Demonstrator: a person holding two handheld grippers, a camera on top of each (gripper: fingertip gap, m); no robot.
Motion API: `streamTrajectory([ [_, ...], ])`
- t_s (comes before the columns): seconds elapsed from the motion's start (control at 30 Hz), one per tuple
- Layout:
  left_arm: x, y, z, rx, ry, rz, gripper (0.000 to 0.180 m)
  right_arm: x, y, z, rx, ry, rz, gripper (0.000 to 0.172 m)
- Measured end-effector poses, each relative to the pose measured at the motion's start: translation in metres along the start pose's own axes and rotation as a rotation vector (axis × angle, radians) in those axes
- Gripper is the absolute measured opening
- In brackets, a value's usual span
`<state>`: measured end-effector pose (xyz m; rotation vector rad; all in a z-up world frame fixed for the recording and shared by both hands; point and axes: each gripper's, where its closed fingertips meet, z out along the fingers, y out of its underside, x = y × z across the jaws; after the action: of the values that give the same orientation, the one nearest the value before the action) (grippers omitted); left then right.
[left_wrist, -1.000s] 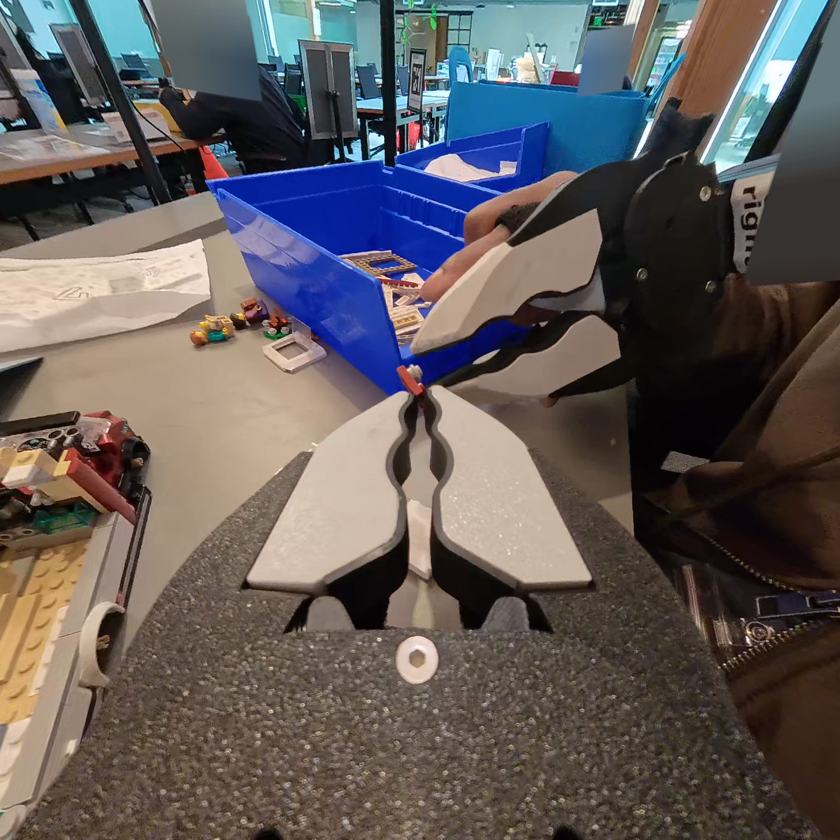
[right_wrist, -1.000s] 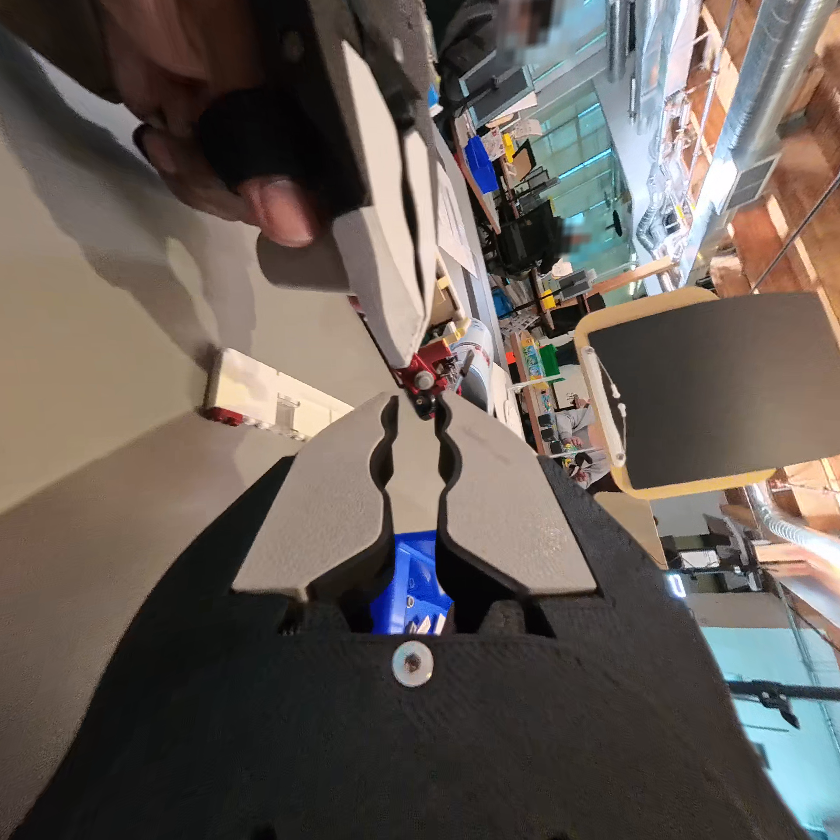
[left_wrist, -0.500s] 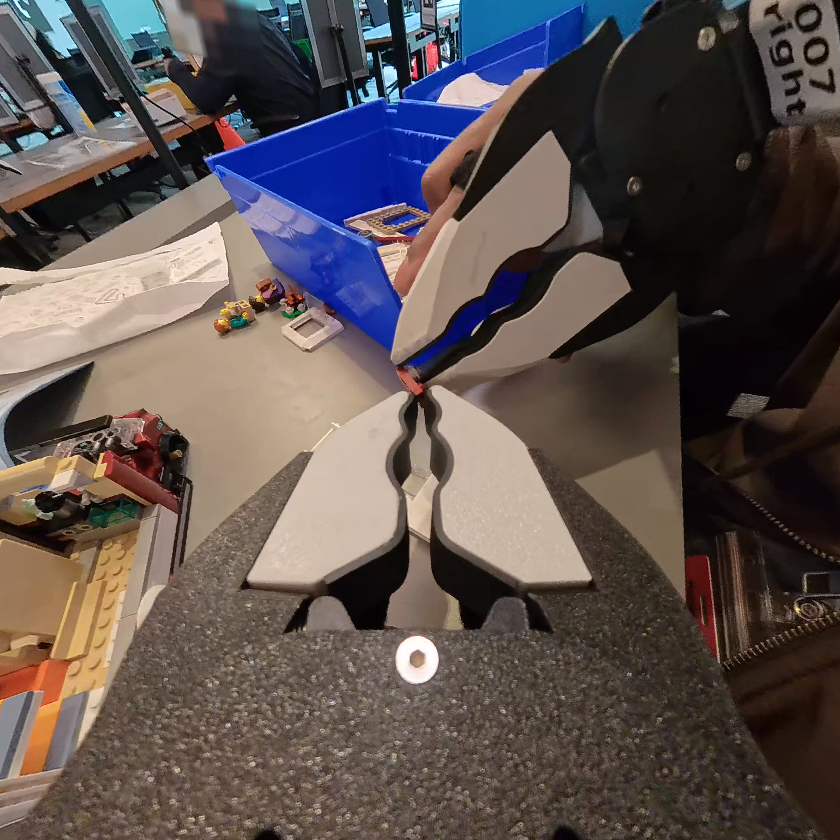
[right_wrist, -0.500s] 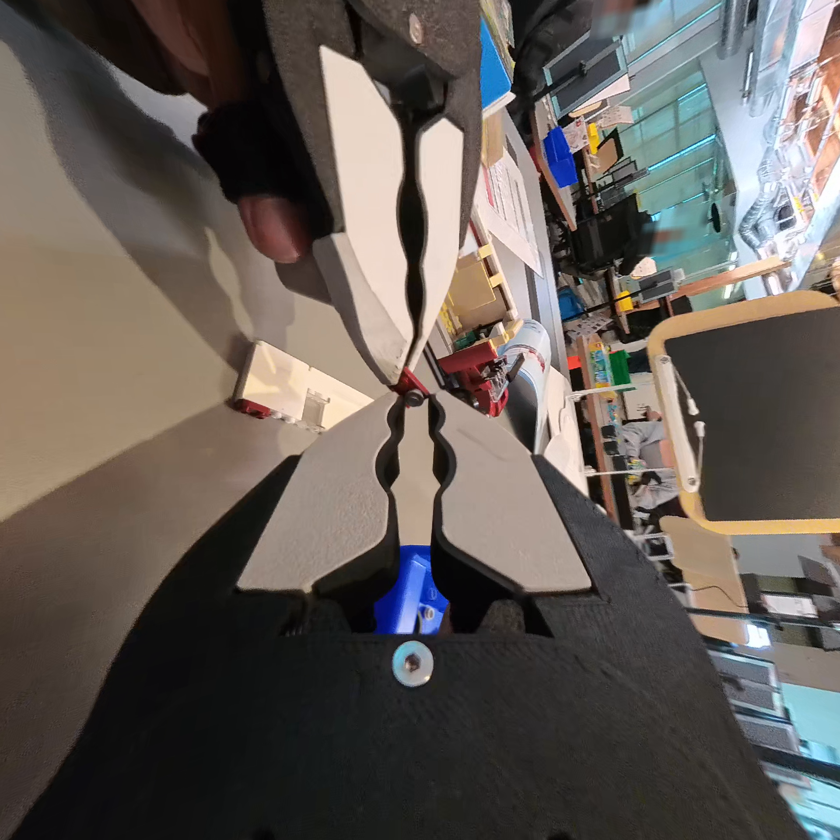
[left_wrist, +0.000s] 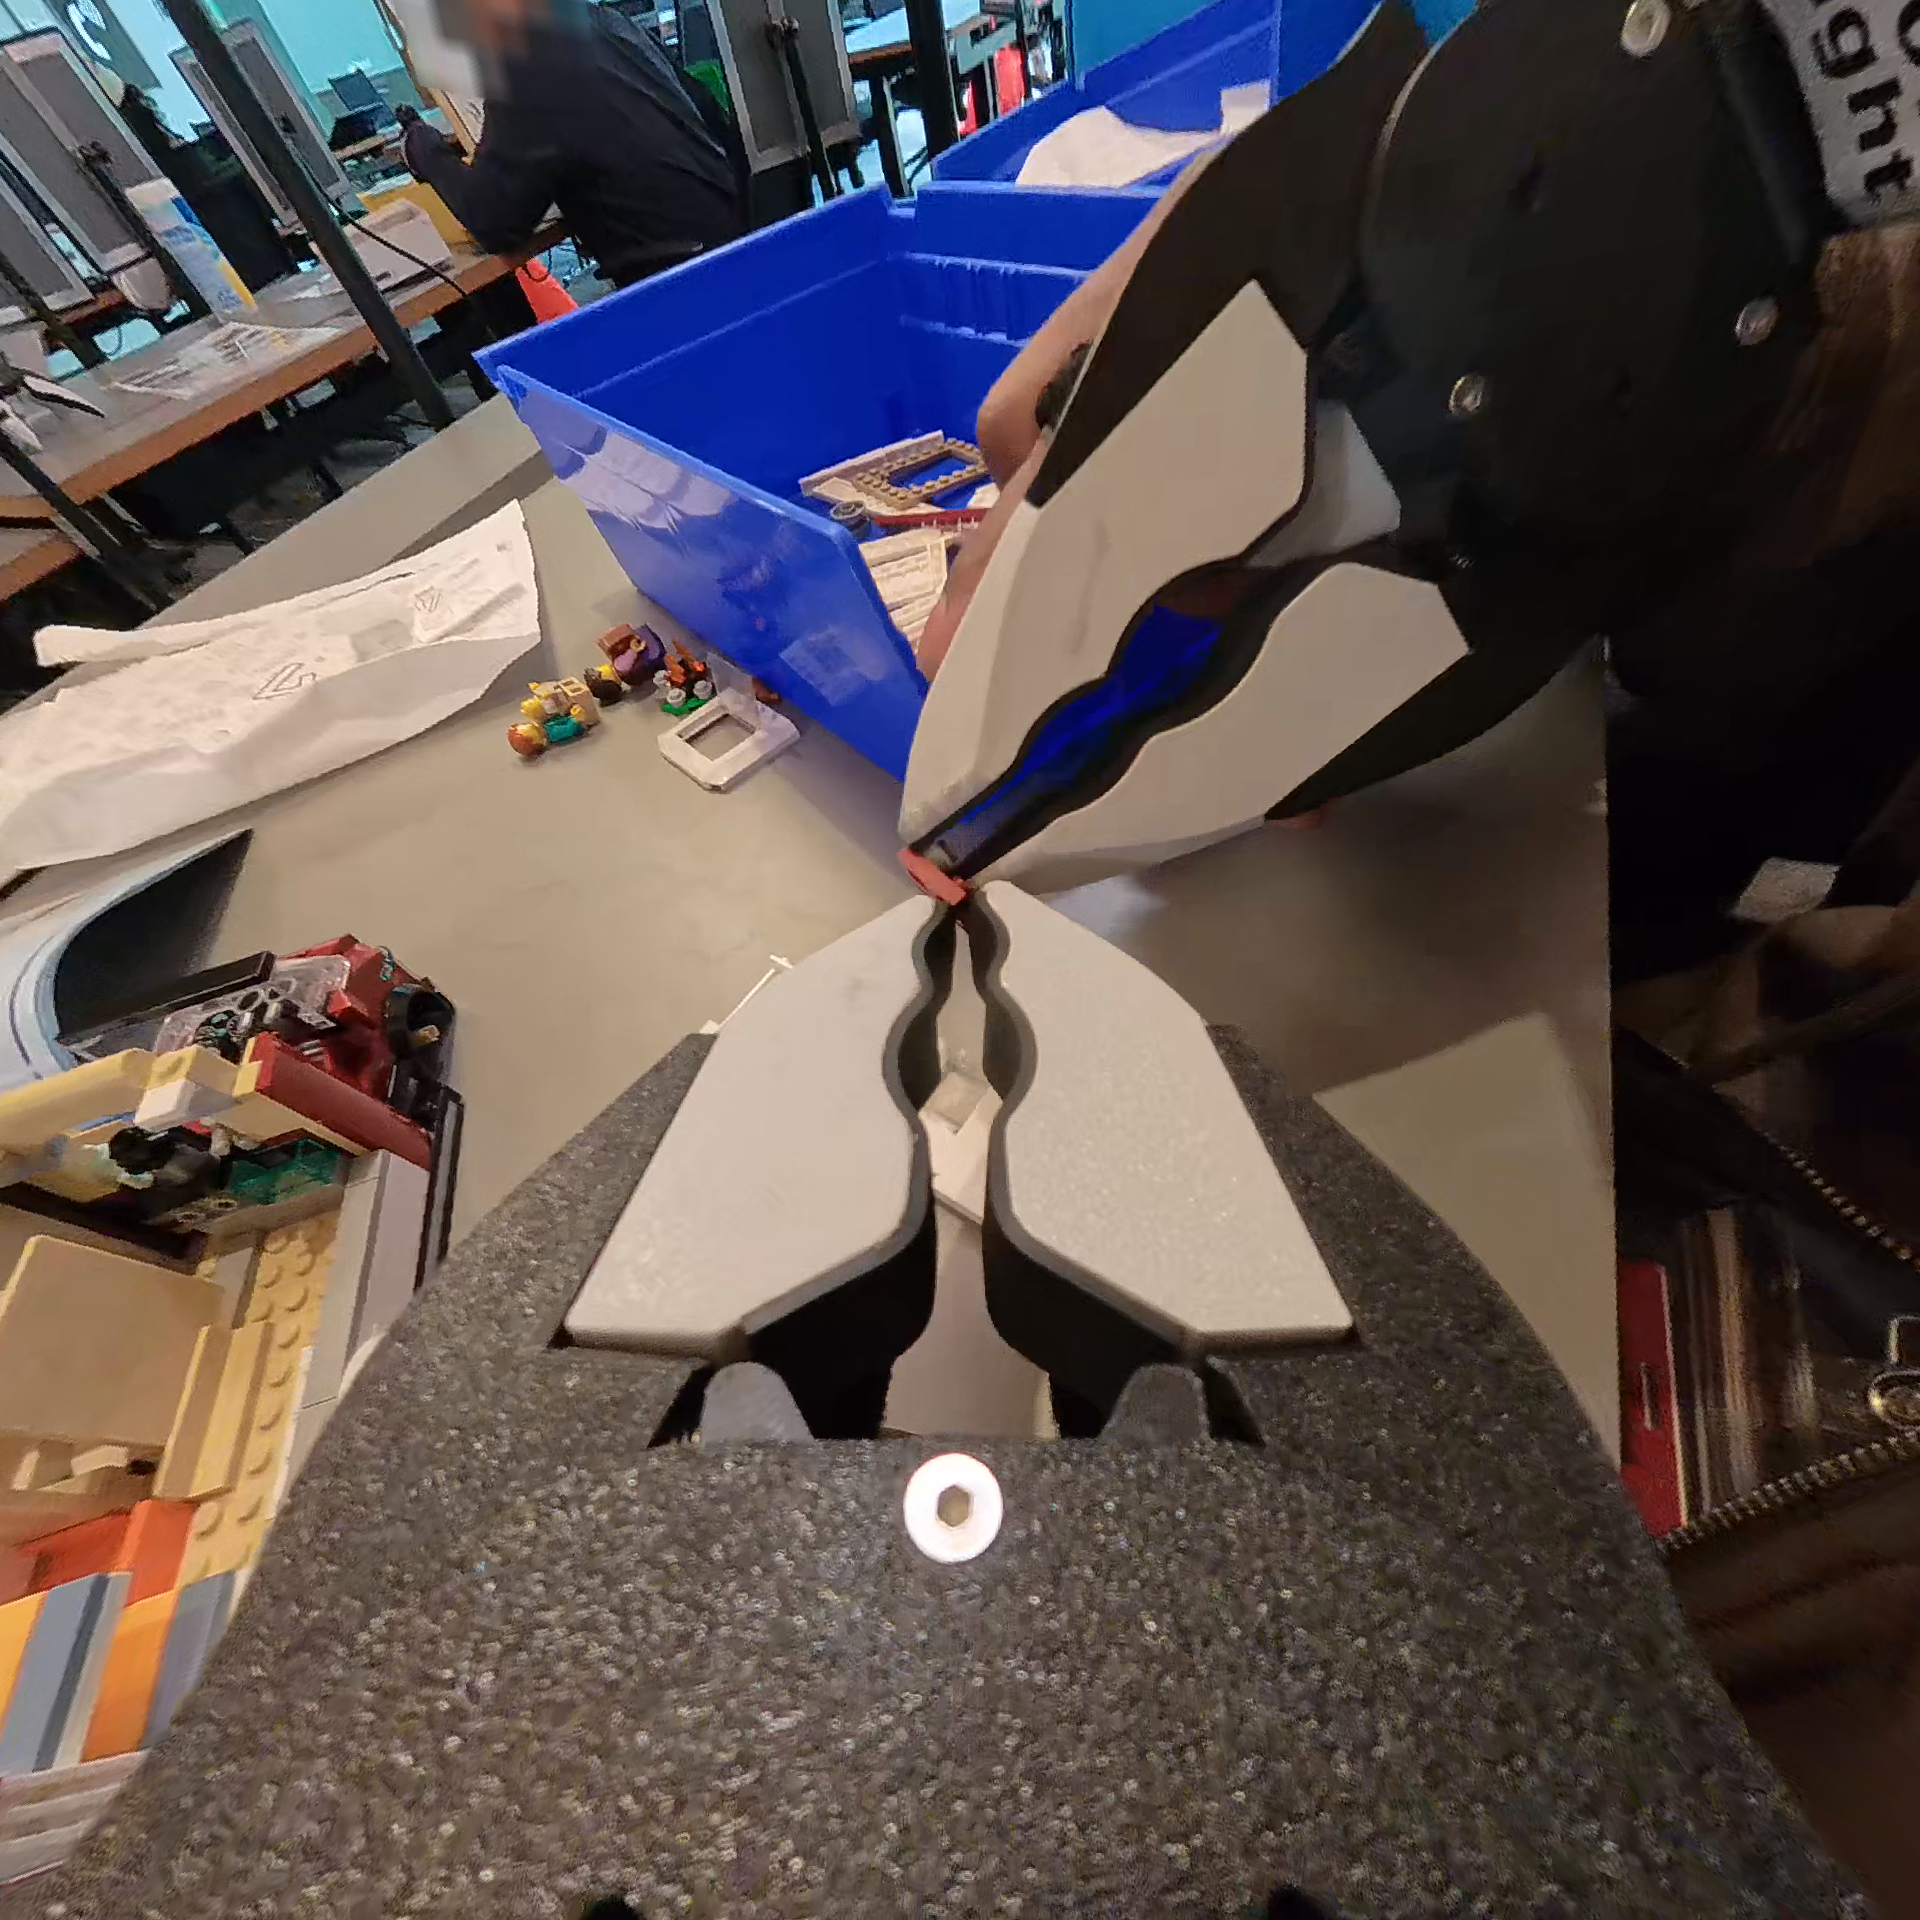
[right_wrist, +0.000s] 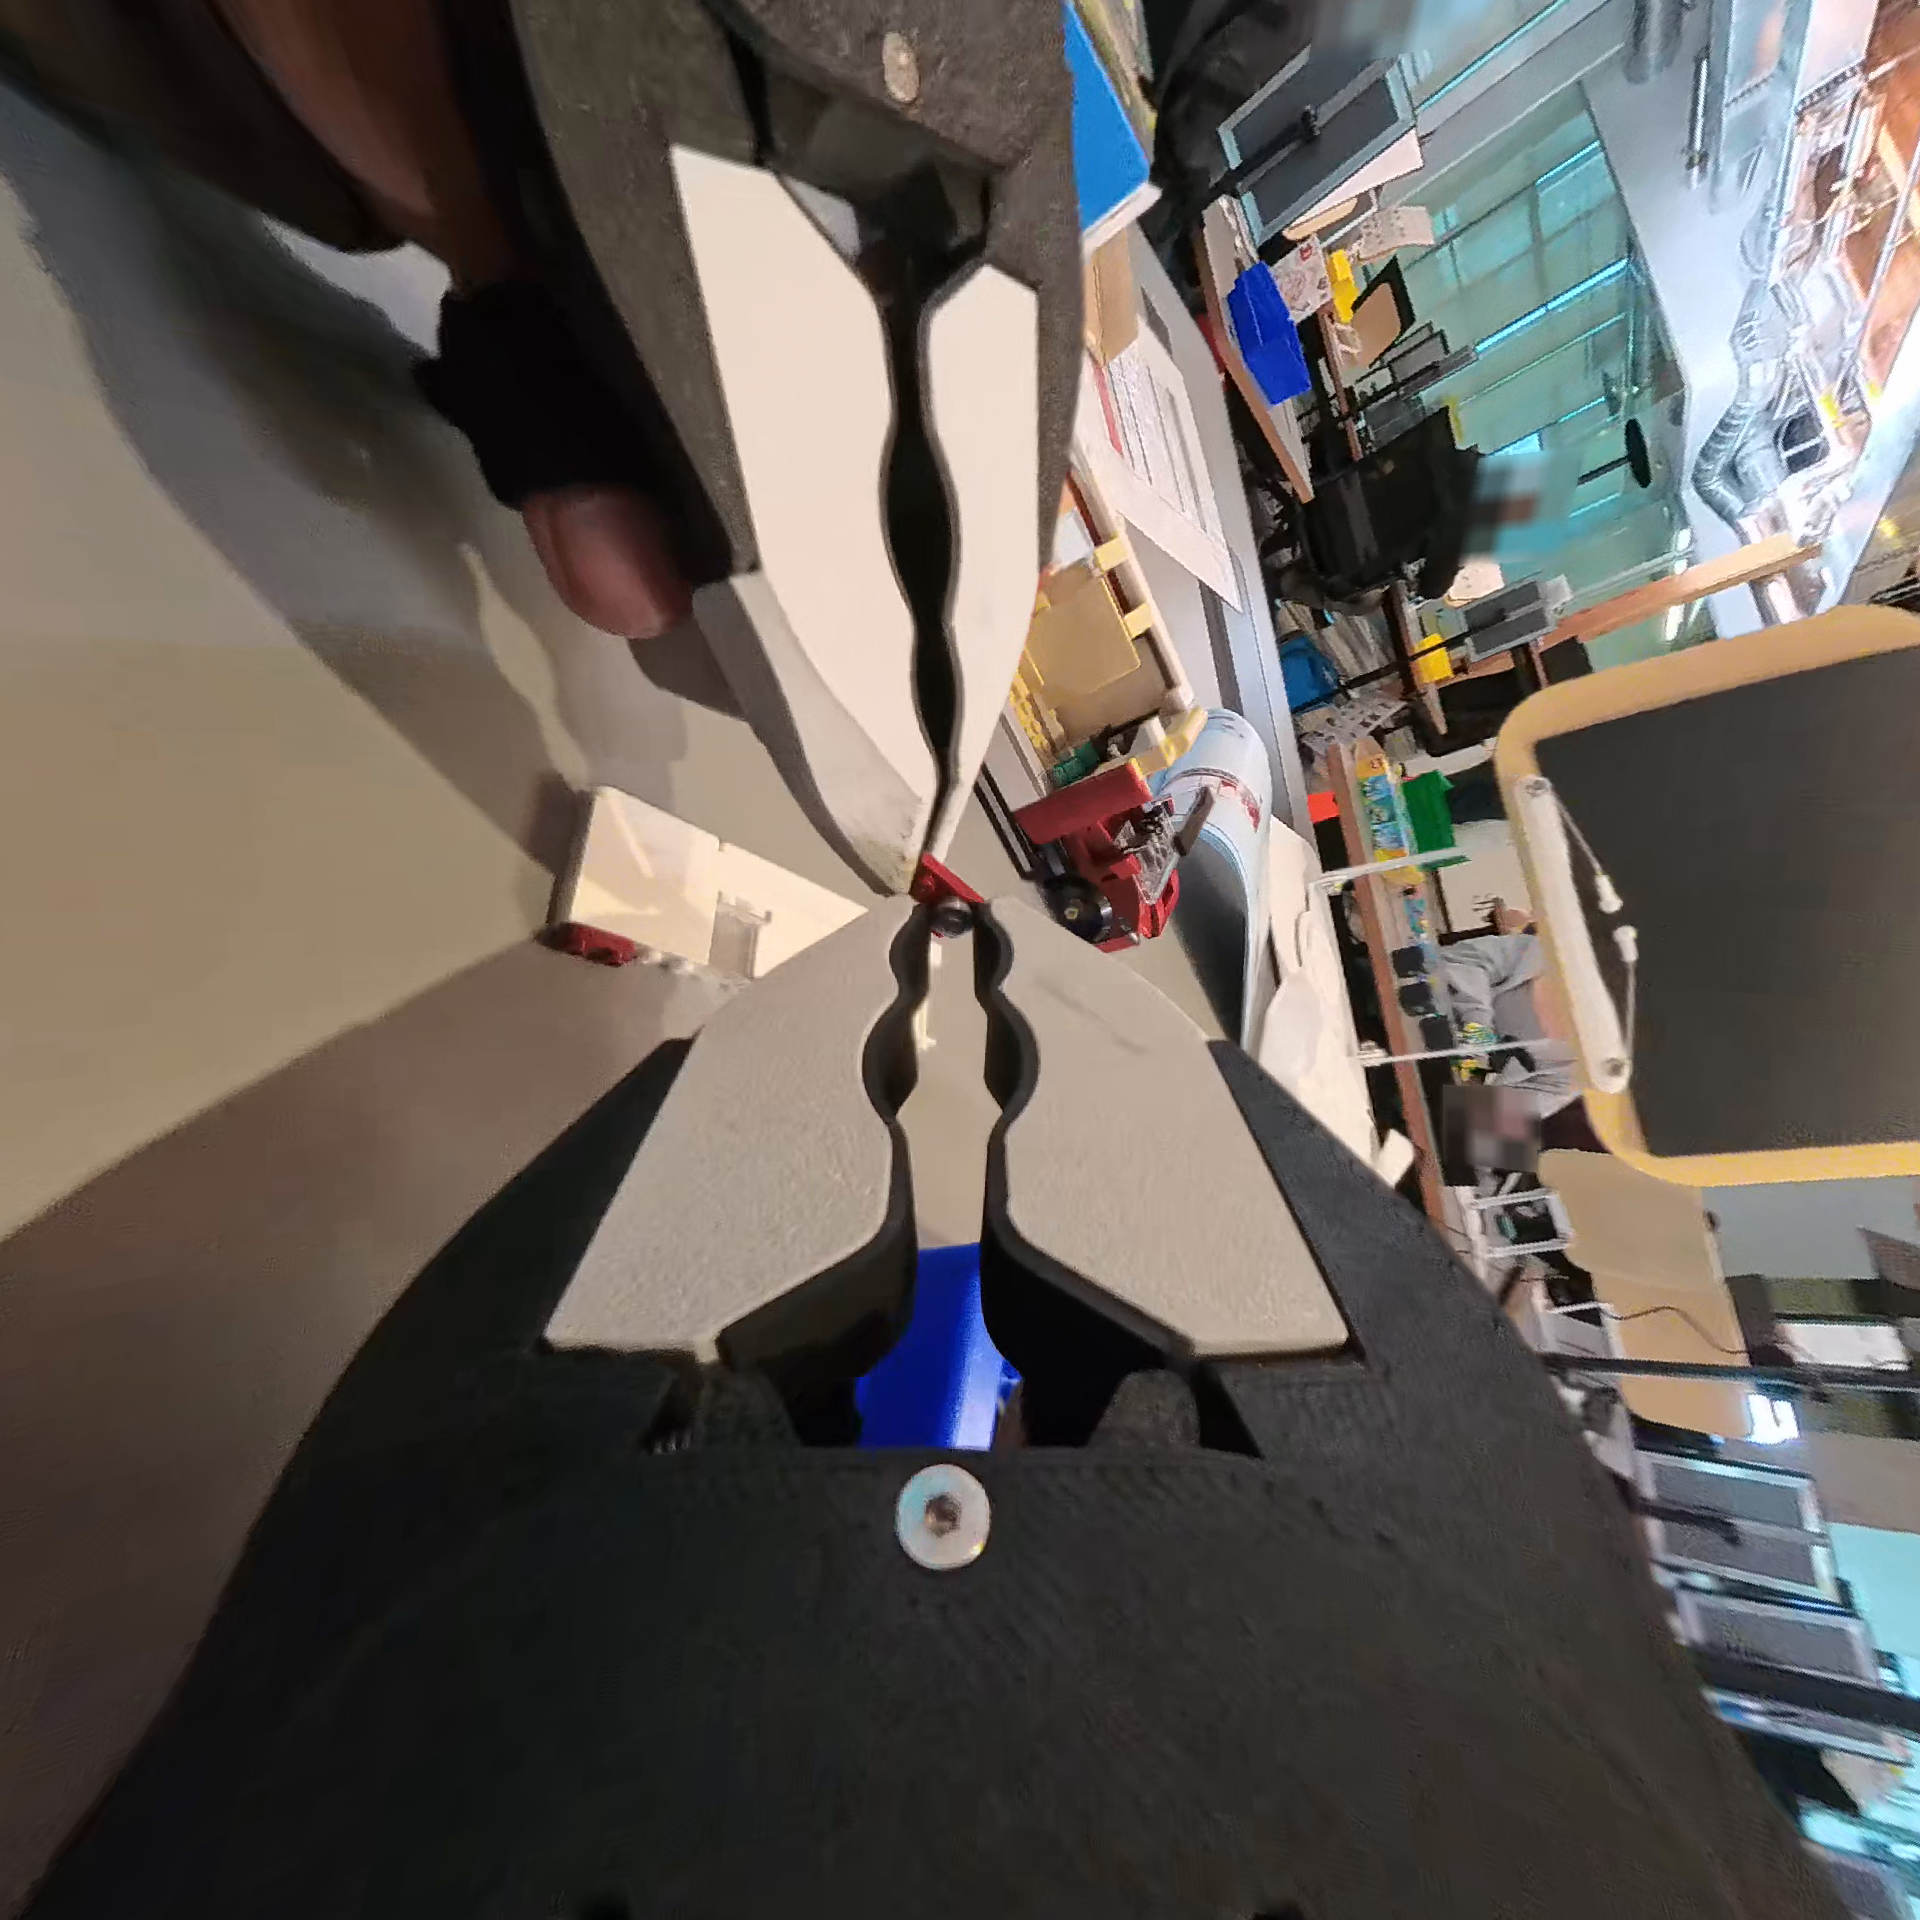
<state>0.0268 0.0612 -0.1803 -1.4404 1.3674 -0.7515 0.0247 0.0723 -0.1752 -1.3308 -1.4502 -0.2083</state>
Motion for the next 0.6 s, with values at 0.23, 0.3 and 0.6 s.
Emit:
streamTrajectory([
  [0.23, 0.004, -0.005, -0.003, 0.033, 0.023, 0.022, 0.002, 0.0, -0.003, -0.006, 0.035, -0.012, 0.031, 0.007],
  [0.3, 0.005, -0.008, -0.004, 0.059, 0.043, -0.003, 0.002, 0.002, -0.006, -0.009, 0.069, -0.017, 0.092, 0.007],
  [0.6, 0.005, -0.011, -0.003, 0.084, 0.064, -0.071, 0.003, 0.003, -0.007, -0.016, 0.084, 0.0, 0.15, 0.006],
])
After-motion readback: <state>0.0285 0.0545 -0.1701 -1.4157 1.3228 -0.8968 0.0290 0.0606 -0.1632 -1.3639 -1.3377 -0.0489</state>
